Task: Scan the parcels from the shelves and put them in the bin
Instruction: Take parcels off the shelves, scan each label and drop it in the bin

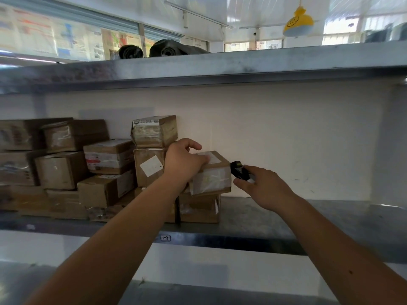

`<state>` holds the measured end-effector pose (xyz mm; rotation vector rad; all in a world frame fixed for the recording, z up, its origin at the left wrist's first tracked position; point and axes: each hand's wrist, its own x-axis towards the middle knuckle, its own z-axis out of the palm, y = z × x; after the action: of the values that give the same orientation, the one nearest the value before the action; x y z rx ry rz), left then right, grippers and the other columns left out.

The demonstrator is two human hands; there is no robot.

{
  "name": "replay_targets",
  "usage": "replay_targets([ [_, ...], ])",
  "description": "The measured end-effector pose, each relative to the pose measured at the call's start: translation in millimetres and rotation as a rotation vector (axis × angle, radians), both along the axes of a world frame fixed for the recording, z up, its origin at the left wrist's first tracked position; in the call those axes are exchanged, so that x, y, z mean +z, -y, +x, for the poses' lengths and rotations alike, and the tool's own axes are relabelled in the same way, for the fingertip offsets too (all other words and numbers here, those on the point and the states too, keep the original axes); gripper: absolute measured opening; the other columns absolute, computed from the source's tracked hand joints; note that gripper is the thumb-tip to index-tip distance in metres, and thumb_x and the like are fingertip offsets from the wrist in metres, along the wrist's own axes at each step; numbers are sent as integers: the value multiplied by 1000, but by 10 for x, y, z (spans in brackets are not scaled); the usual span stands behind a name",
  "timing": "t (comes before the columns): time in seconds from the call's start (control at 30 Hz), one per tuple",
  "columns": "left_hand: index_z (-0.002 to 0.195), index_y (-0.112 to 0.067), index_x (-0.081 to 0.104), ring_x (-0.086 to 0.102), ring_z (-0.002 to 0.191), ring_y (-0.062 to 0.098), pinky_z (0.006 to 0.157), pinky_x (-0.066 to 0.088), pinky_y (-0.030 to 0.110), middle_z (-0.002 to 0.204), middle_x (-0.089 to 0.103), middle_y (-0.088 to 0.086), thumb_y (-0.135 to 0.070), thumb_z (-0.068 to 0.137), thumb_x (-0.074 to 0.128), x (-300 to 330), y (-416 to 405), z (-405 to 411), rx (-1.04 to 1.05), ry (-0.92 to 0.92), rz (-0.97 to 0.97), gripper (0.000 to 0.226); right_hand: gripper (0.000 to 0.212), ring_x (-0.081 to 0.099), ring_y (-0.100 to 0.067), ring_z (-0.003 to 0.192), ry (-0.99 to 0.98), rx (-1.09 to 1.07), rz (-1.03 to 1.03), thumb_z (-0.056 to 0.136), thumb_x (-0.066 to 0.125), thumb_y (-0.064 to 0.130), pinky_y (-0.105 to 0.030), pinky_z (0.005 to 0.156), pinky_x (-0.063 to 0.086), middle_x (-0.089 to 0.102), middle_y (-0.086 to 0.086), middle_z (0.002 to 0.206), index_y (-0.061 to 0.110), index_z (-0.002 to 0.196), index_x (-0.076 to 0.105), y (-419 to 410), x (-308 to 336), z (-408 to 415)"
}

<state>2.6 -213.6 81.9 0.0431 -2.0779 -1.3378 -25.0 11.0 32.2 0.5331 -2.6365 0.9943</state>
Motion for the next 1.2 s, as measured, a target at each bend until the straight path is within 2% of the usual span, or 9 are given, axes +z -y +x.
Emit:
replay_targets([
  [0.17,109,-29,66,56,97,12,78,54,31,109,55,-4,-43,68,95,-74,-3,-69,6,59,-15,52,59,60,-20,119,-3,-9,12,101,59,53,-31,88,43,61,-1,144,28,153,48,-23,19,20],
  [0.3,133,-48,56,49,124,23,108,51,46,140,41,0,-69,42,88,-110,-26,-75,-101,192,-49,99,60,59,-19,120,-10,-24,6,101,58,53,-30,88,42,60,0,146,28,154,46,-69,26,35],
  [0.47,152,-57,28,43,140,24,116,44,54,154,39,-3,-65,33,96,-189,-36,-80,-267,204,46,137,62,59,-20,125,-15,-46,-2,102,56,54,-28,90,41,57,0,150,28,156,43,-76,-1,90],
  [0.57,159,-51,18,47,138,18,116,45,51,149,45,-9,-58,35,100,-243,-17,-67,-323,186,81,149,61,59,-19,125,-11,-52,-19,101,57,54,-28,90,41,58,0,149,29,156,43,-98,-28,141],
  [0.67,162,-48,3,43,143,15,121,39,52,152,45,-15,-65,33,101,-272,-19,-29,-358,161,36,163,60,60,-17,122,-24,-55,-28,102,57,53,-27,89,40,59,1,147,29,155,44,-124,-37,195],
  [0.73,161,-50,-3,39,147,15,122,36,54,155,42,-17,-71,32,99,-280,-39,15,-369,152,4,166,60,60,-17,121,-32,-63,-26,102,56,54,-27,89,40,60,1,147,30,155,44,-125,-43,236],
  [0.93,154,-63,5,36,148,17,122,35,55,155,40,-20,-75,34,96,-332,-44,149,-371,88,-79,151,59,61,-17,119,-45,-73,-35,102,54,56,-29,88,43,61,1,145,30,154,45,-107,-73,366],
  [1.07,155,-58,9,37,148,16,121,37,56,156,39,-20,-73,39,96,-328,-32,273,-407,12,-133,146,70,58,-20,129,-48,-105,14,102,47,63,-32,98,45,55,1,152,32,162,30,-108,-83,478],
  [1.2,154,-65,12,39,146,18,116,43,59,158,38,-15,-70,40,97,-349,-8,438,-405,-53,-115,142,69,62,-19,121,-58,-134,30,102,41,66,-33,95,49,60,-1,146,38,162,26,-95,-89,625],
])
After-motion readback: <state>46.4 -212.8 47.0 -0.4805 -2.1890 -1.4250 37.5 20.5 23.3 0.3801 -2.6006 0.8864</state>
